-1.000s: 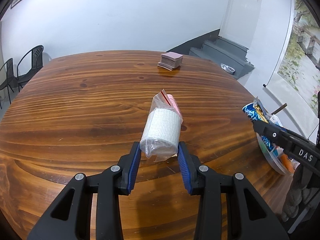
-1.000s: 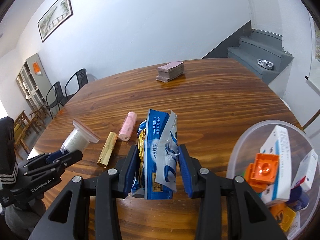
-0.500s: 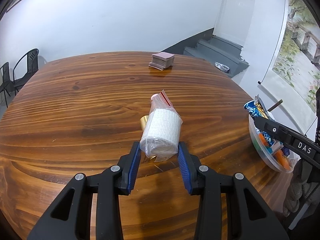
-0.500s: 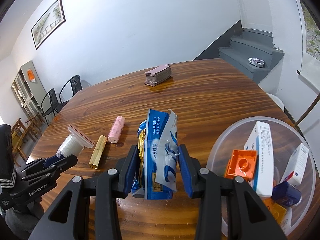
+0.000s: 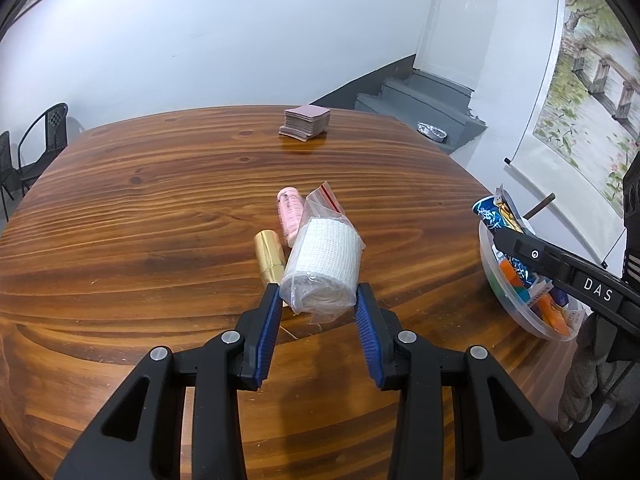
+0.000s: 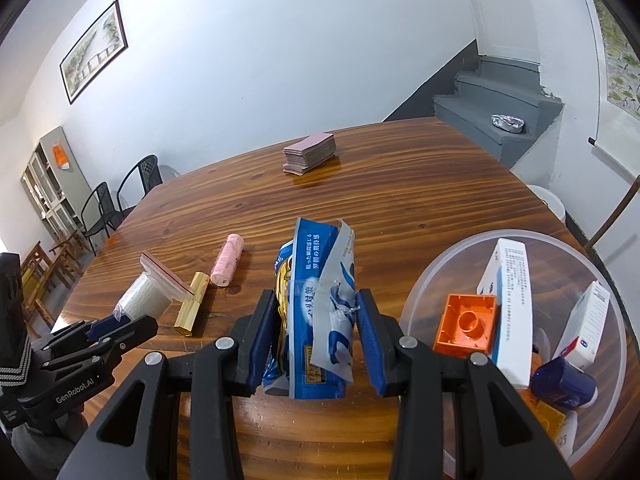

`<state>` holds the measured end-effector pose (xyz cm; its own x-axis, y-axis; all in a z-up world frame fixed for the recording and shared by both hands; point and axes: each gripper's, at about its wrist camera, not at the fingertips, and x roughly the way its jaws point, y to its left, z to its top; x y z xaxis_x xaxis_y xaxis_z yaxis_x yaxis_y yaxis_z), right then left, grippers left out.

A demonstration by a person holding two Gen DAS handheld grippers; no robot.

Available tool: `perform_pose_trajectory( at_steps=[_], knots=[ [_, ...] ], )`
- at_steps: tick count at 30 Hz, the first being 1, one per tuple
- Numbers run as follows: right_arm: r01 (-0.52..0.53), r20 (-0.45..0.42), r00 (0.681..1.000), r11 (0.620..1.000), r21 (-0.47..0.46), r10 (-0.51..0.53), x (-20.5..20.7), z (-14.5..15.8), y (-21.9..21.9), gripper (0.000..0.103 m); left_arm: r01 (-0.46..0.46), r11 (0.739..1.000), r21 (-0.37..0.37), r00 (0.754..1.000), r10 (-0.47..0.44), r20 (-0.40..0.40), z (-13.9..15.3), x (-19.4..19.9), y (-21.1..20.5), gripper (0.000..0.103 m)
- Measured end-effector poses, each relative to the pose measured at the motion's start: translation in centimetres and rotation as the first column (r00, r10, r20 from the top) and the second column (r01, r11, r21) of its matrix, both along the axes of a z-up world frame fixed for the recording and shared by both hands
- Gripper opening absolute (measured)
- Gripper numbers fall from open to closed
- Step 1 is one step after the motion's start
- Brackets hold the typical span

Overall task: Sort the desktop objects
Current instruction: 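Carry the blue packet to the bowl with the right tool while the left tool holds the bandage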

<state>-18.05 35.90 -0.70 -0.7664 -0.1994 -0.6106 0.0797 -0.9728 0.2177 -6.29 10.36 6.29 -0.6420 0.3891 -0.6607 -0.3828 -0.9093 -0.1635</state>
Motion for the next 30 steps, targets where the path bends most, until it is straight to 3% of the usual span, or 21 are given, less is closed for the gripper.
perform_pose_trajectory(
  at_steps=[30],
  knots=[
    [0.075, -0.033, 0.996, 0.996, -0.040, -0.077, 2.0, 0.6, 4.9, 0.044, 0.042, 0.999, 0.018, 0.999, -0.042, 0.001, 0.5, 1.9, 3.4, 0.041]
  ],
)
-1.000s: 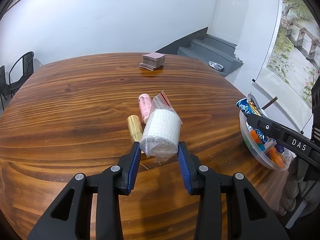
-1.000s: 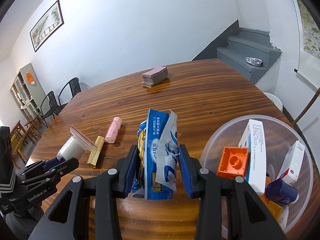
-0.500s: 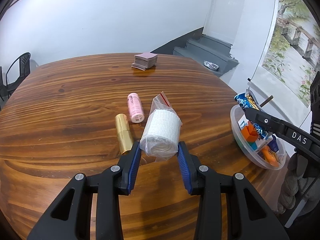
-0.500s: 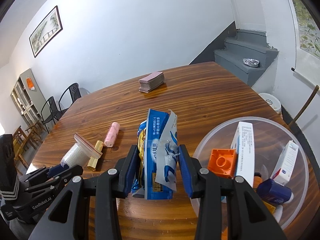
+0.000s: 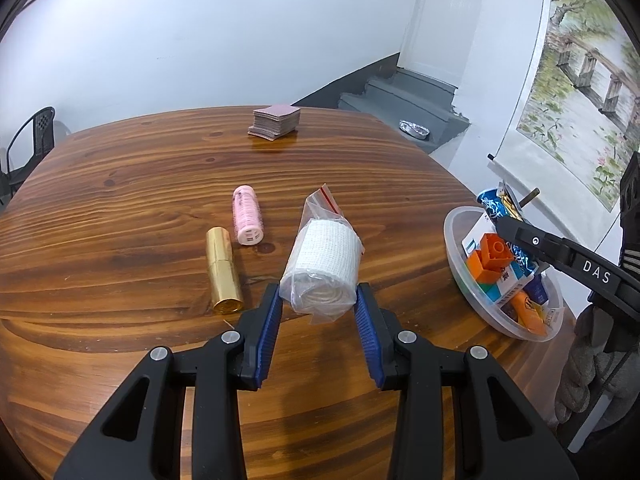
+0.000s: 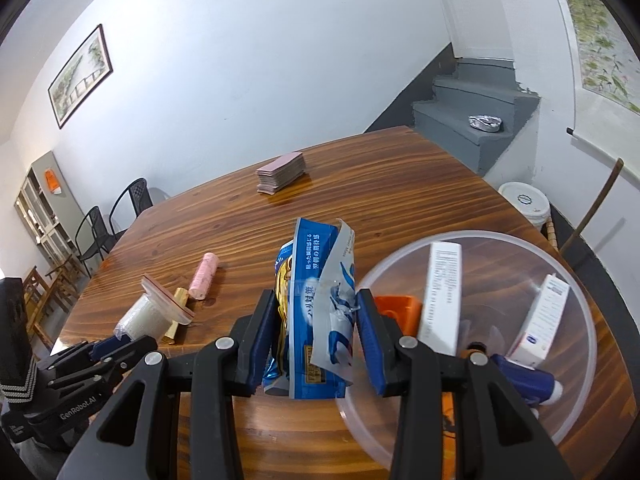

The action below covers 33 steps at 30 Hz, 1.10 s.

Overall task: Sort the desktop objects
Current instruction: 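Carry the blue packet to the bowl with the right tool while the left tool holds the bandage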

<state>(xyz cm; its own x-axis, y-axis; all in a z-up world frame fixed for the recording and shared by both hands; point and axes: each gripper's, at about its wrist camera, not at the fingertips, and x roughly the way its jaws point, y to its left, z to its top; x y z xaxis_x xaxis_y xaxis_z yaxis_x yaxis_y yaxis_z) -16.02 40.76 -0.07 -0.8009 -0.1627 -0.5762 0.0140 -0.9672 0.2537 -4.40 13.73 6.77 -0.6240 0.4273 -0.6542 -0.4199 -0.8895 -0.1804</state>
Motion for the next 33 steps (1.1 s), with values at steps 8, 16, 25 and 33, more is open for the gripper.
perform_pose_trajectory(
  at_steps=[8, 16, 25, 33],
  knots=[
    [0.046, 0.000, 0.999, 0.999, -0.011, -0.046, 0.6, -0.2, 2.5, 0.044, 0.024, 1.000, -0.012, 1.000, -0.024, 0.000, 0.1, 0.5, 1.9, 0.041],
    [0.086, 0.008, 0.996, 0.996, -0.003, -0.086, 1.2, -0.6, 4.7, 0.044, 0.044, 0.999, -0.024, 0.999, -0.044, 0.001, 0.1, 0.8, 3.7, 0.041],
    [0.149, -0.004, 0.989, 0.989, 0.027, -0.149, 1.7, -0.8, 6.9, 0.044, 0.063, 0.997, -0.035, 0.998, -0.063, -0.004, 0.2, 1.1, 5.2, 0.041],
    [0.177, -0.005, 0.984, 0.984, 0.033, -0.177, 1.9, -0.9, 8.3, 0.044, 0.077, 0.996, -0.042, 0.997, -0.078, -0.011, 0.4, 1.4, 6.1, 0.041]
  ],
)
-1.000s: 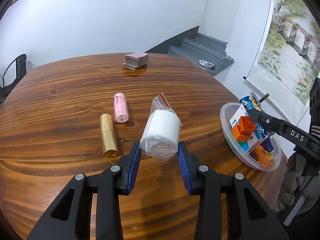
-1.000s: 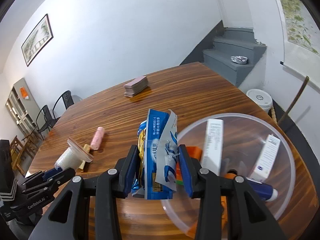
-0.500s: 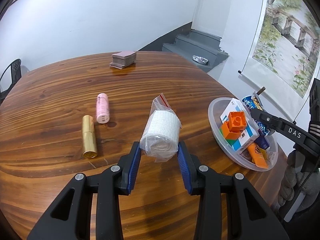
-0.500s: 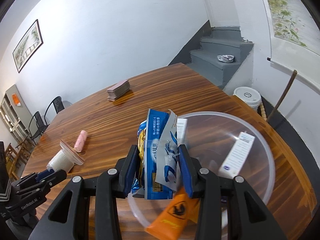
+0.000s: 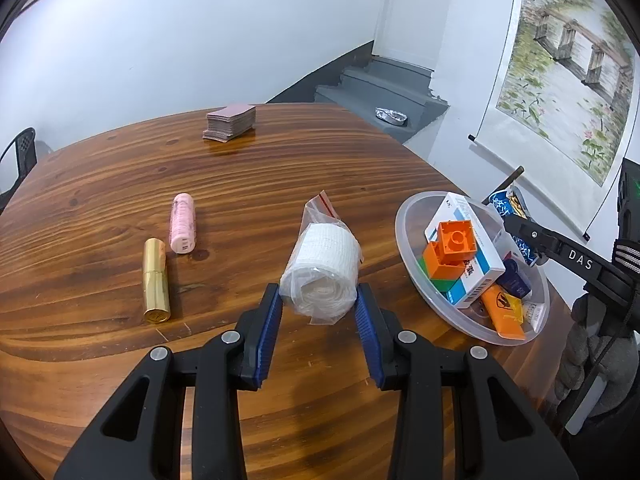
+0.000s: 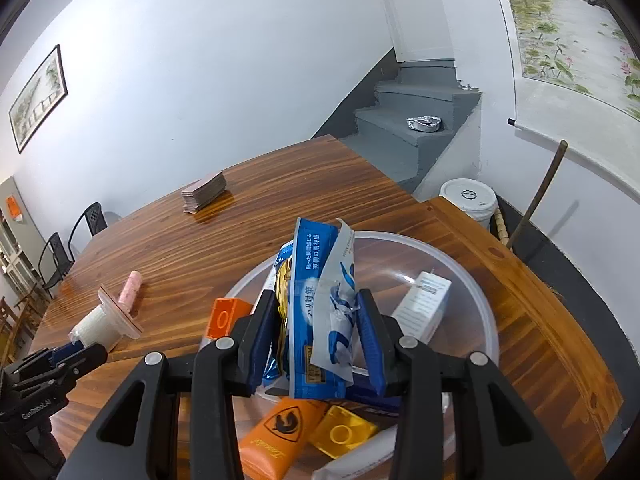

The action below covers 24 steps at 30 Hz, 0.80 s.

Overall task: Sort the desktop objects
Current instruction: 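Carry the blue packet to the bowl with the right tool while the left tool holds the bandage, then open the right tool to drop the blue packet into the bowl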

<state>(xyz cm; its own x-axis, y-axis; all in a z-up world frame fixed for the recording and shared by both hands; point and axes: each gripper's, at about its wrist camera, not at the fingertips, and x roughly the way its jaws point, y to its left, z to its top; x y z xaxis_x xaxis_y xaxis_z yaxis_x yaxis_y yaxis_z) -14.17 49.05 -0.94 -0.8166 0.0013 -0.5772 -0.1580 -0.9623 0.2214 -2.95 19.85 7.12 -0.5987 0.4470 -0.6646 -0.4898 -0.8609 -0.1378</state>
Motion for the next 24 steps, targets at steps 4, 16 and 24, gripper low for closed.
perform_pose_trajectory(
  at_steps=[4, 16, 24],
  knots=[
    [0.017, 0.005, 1.000, 1.000, 0.003, -0.017, 0.0, -0.2, 0.7, 0.044, 0.006, 1.000, -0.004, 1.000, -0.006, -0.003, 0.1, 0.2, 0.4, 0.041],
    [0.030, 0.036, 0.999, 0.999, 0.021, -0.031, 0.2, -1.0, 2.4, 0.044, 0.031, 0.999, -0.016, 0.999, -0.031, -0.013, 0.4, 0.6, 2.3, 0.041],
    [0.034, 0.063, 0.997, 0.999, 0.030, -0.036, 0.2, -1.5, 3.3, 0.044, 0.046, 0.999, -0.013, 0.999, -0.046, -0.022, 0.7, 0.6, 3.6, 0.041]
  ],
)
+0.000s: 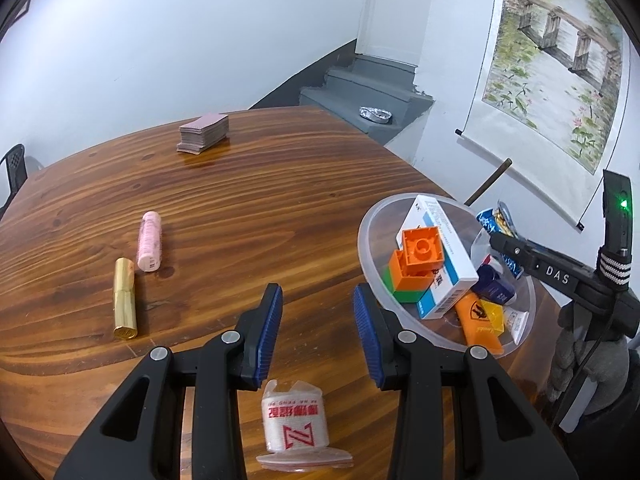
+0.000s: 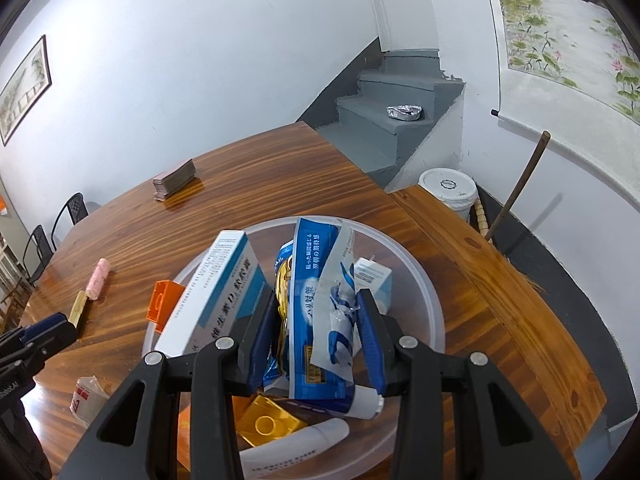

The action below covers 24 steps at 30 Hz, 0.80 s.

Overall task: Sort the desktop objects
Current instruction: 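Open the right tool to drop the blue packet into the bowl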

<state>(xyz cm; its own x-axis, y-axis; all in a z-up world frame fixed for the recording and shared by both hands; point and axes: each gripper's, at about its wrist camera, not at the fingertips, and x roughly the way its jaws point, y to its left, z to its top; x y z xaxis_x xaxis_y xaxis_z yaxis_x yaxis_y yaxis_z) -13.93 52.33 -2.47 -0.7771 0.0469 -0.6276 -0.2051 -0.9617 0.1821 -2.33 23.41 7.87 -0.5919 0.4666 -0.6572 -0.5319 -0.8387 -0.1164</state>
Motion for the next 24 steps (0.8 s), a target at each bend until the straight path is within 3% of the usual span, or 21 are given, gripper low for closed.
perform_pose_trajectory(
  at_steps=[17, 24],
  knots=[
    [-0.020, 0.010, 1.000, 0.998, -0.066, 0.021, 0.3, -0.2, 0.8, 0.050, 0.085, 0.996, 0.023, 0.996, -0.085, 0.022, 0.0, -0.6, 4.4, 0.041],
    [-0.018, -0.020, 1.000, 0.997, -0.072, 0.016, 0.9, 0.1, 0.7, 0.050, 0.041, 0.999, 0.022, 0.999, -0.042, 0.028, 0.2, -0.3, 1.7, 0.041]
  ],
)
